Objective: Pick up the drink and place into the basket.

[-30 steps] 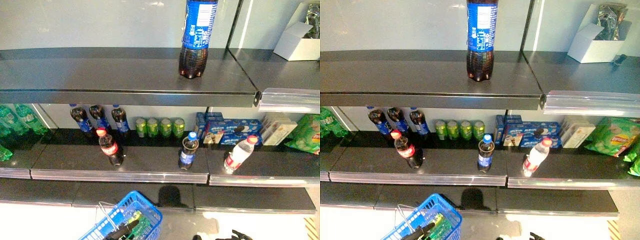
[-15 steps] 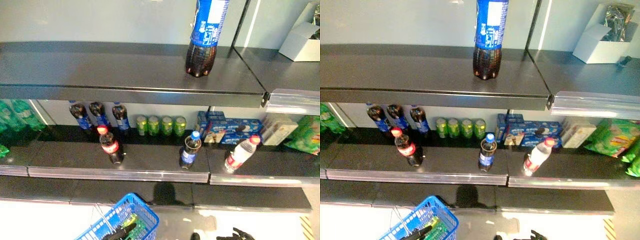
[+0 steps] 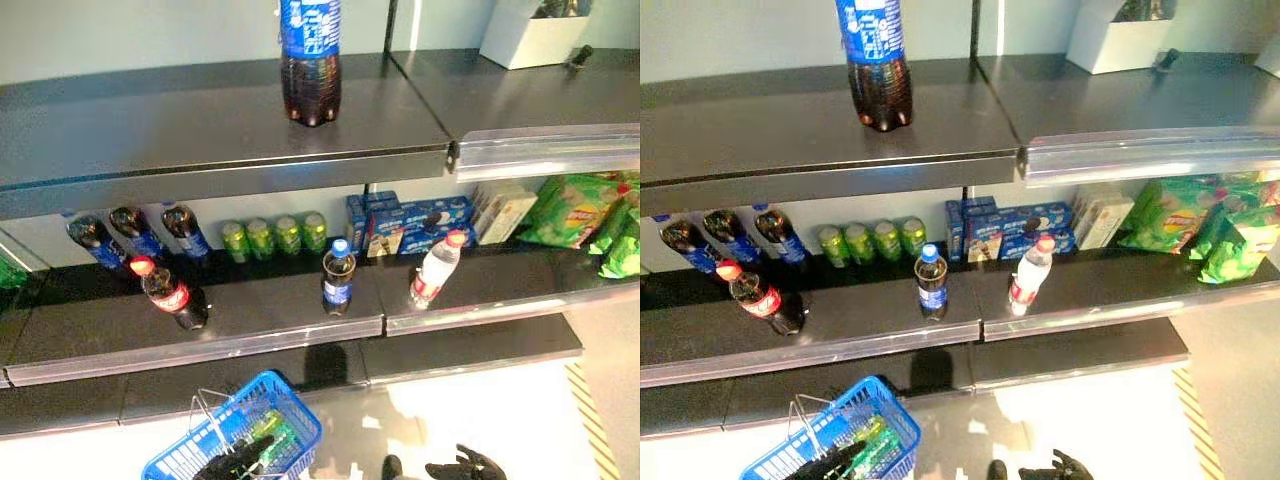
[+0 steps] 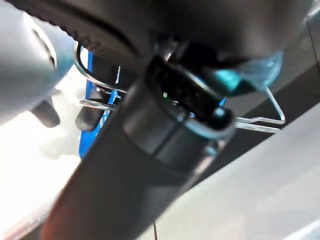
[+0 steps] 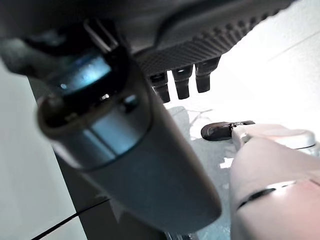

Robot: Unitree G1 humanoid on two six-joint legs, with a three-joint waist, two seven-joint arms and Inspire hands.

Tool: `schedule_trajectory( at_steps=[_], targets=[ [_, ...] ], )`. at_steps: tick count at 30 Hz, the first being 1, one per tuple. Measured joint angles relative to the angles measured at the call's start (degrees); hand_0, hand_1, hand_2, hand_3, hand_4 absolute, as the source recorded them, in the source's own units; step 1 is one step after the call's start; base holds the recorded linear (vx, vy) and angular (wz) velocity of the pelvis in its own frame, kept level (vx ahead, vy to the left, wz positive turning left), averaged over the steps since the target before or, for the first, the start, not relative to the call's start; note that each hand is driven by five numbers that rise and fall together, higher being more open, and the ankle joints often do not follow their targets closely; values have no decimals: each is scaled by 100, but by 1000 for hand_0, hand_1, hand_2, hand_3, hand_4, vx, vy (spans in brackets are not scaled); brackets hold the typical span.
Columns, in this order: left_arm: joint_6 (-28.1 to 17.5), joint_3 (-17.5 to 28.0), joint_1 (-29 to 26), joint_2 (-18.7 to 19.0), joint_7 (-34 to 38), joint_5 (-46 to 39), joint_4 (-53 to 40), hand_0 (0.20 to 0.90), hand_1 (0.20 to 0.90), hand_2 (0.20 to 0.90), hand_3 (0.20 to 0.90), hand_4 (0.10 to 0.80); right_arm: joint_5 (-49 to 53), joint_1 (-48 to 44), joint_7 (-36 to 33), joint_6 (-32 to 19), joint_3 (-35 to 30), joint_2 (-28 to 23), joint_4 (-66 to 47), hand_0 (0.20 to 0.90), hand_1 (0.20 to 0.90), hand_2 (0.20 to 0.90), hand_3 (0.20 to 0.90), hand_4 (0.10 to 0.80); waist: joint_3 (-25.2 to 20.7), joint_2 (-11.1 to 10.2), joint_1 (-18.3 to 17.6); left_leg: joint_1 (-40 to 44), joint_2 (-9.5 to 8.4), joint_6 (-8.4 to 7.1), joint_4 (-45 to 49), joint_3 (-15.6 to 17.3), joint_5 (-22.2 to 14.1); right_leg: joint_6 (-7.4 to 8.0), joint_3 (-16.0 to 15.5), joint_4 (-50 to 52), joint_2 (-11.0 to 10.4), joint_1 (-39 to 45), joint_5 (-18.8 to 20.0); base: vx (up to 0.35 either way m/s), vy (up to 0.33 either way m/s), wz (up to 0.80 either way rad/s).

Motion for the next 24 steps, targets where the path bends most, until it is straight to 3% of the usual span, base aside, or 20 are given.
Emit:
schedule_trajectory(
  at_steps=[2,3,4,10,15,24],
  targets=[
    [-17,0,-8,-120,-4,3,-2,300,300,300,200,100,2,-14,-74,16,-6,-119,-3,900,900,900,900,800,-57,85,20,-63,16,-84,-22,-205,-56,-6,-25,0,7,-49,25,-4,86,2],
    [-17,-5,-21,-132,-5,4,-5,300,300,300,200,100,2,-12,-116,42,-13,-185,-3,900,900,900,900,800,-58,101,21,-69,11,-231,-21,-231,-39,17,-16,-1,3,-59,52,16,136,3],
    [-13,-3,-16,-106,-5,16,-3,300,300,300,200,100,11,-6,-141,66,-25,-203,2,900,900,900,900,800,-61,68,24,-64,-29,-242,-12,-232,-41,3,-17,0,-70,-54,45,29,165,2],
    [20,1,38,0,-31,17,62,300,300,300,200,100,9,66,-123,62,-58,-145,90,900,900,900,900,800,-133,-89,-10,44,-230,-138,-83,-248,-24,122,-19,9,-226,6,94,73,61,2],
    [77,3,76,5,-36,18,69,300,300,300,200,100,3,68,-87,49,-47,-136,79,900,900,900,900,800,-139,-103,-40,246,-239,-103,-211,-187,-30,200,-18,7,-251,162,62,61,-6,-2],
    [77,206,170,45,-34,16,70,300,300,300,200,100,-2,54,-87,55,-47,-136,76,900,900,900,900,800,-161,-134,-33,248,-242,-98,-210,-189,-32,202,-11,6,-253,170,59,27,-18,0]
  ],
)
